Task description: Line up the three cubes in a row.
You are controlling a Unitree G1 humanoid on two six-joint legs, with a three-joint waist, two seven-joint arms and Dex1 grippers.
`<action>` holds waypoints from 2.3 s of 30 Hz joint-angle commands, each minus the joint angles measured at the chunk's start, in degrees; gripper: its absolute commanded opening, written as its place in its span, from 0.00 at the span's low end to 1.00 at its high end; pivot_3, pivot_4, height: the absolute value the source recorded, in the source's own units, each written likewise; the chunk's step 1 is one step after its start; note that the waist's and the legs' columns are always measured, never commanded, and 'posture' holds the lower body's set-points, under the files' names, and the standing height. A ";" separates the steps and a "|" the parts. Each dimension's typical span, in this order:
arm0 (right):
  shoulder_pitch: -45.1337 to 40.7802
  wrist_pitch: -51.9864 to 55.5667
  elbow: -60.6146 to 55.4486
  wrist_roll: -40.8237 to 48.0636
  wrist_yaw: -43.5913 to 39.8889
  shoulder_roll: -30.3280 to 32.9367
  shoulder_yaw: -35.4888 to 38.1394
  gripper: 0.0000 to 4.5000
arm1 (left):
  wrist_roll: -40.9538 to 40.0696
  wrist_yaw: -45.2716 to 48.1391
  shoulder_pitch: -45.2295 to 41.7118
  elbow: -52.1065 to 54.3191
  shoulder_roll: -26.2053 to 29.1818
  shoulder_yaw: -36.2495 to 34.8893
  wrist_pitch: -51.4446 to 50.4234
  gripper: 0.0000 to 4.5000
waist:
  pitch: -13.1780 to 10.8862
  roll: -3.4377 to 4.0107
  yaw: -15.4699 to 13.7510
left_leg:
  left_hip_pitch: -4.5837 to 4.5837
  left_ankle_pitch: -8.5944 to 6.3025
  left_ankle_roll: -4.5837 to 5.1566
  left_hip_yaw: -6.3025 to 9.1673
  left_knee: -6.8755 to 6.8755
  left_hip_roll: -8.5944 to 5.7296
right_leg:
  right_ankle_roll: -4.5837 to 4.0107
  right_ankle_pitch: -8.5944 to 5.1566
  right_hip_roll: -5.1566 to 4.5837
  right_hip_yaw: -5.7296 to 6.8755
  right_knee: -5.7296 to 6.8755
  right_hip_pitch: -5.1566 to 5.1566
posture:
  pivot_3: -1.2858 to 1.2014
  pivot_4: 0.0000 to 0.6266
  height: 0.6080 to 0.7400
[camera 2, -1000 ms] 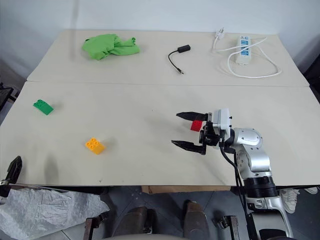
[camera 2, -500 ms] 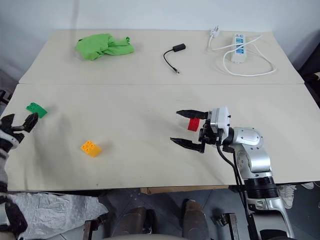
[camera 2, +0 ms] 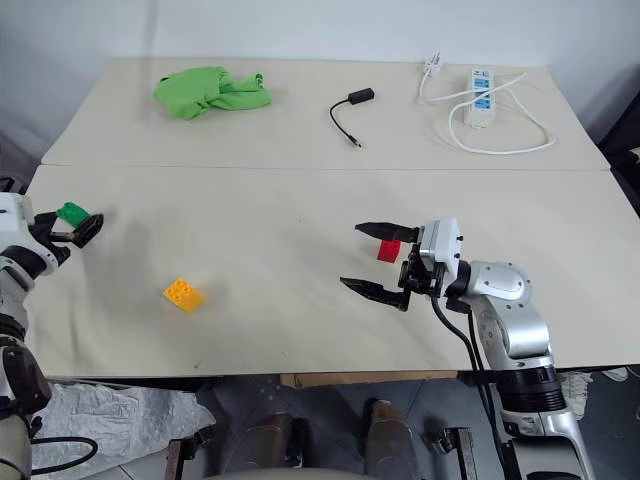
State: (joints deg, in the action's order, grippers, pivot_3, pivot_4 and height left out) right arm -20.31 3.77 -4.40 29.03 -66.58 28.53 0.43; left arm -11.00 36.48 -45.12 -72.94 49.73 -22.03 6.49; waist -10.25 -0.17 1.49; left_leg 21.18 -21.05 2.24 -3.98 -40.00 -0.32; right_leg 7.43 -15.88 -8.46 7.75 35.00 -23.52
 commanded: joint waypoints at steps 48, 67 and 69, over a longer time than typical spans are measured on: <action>1.17 -0.53 -1.05 0.43 -0.27 0.23 1.20 1.00 | -7.73 -5.98 11.61 27.03 -12.87 -3.00 -0.76 0.33 | 0.02 -0.05 -0.15 | -0.05 0.01 0.02 0.05 -0.08 -0.01 | 0.00 0.00 -0.06 -0.01 0.06 0.06 | 0.52 0.24 1.00; 14.33 3.60 -2.64 9.08 -5.88 14.81 18.91 1.00 | -0.32 43.86 -15.20 23.92 -18.52 26.00 -2.85 0.33 | -0.08 -0.20 -3.11 | 0.01 0.03 0.07 -0.56 -0.23 -0.12 | 0.05 0.04 0.15 0.01 -0.10 0.19 | 0.52 0.24 1.00; 15.86 2.91 -2.27 8.67 -4.68 14.17 20.10 1.00 | 2.27 43.68 -17.88 19.80 -22.29 28.10 -1.19 0.33 | -0.08 -0.21 -3.03 | 0.02 0.04 0.07 -0.57 -0.24 -0.09 | 0.08 0.05 0.15 0.00 -0.14 0.19 | 0.52 0.24 1.00</action>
State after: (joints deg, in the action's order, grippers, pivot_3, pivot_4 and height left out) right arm -5.07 8.04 -6.18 37.54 -71.69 42.54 18.15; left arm -10.72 80.57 -61.49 -51.05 28.31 4.89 3.56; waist -10.33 -0.38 -1.54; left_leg 21.20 -21.02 2.32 -4.58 -40.24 -0.38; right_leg 7.53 -15.83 -8.33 7.73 34.86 -23.34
